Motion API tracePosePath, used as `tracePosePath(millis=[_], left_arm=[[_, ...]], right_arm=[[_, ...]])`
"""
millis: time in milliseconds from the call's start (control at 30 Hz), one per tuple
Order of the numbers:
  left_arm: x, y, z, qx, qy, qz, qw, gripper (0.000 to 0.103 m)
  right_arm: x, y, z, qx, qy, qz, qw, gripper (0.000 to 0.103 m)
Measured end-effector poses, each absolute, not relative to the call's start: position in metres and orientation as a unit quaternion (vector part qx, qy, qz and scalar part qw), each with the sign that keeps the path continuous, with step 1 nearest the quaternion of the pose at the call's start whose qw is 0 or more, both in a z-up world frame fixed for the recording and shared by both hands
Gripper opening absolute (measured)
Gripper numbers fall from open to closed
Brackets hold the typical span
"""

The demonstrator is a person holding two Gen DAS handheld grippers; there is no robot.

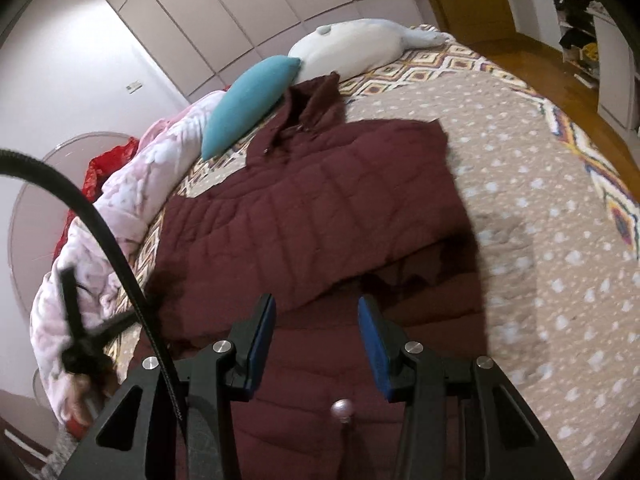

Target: Fold large clothes

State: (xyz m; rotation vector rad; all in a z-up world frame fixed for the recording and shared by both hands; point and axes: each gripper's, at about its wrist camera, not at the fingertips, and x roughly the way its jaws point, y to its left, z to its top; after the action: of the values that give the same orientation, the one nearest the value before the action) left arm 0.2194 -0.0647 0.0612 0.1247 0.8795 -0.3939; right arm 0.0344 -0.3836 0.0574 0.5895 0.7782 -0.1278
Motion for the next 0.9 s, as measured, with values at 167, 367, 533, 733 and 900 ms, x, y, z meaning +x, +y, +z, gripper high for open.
tracePosePath(millis=[167,367,533,733,900], left_arm=[[0.252,-0.075,0.107,0.112,0.363,-0.154,0.912,0.018],[0.306,-0.090,0.105,0.145,0.361,-0.129,0.912,0.018],[0.338,-0.093,0.046,0.153,0.413,-0.110,0.891,0.018],[0.351,-0.086,-0.001,0.131,0.440,-0.110,0.882,0.026],[0.345,-0.092,-0.006,0.145,0.429,-0.104,0.885,0.029]], right_arm=[[0.055,-0.388,0.069,0.263,0.362,-0.073,0.891,0.047],[0.093,-0.383,0.068,0.232,0.369,-0.080,0.896,0.047],[0.146,-0.391,0.032,0.202,0.413,-0.126,0.879,0.047],[0.157,-0.408,0.004,0.208,0.428,-0.152,0.866,0.047],[0.161,-0.415,-0.007,0.217,0.435,-0.148,0.861,0.047]])
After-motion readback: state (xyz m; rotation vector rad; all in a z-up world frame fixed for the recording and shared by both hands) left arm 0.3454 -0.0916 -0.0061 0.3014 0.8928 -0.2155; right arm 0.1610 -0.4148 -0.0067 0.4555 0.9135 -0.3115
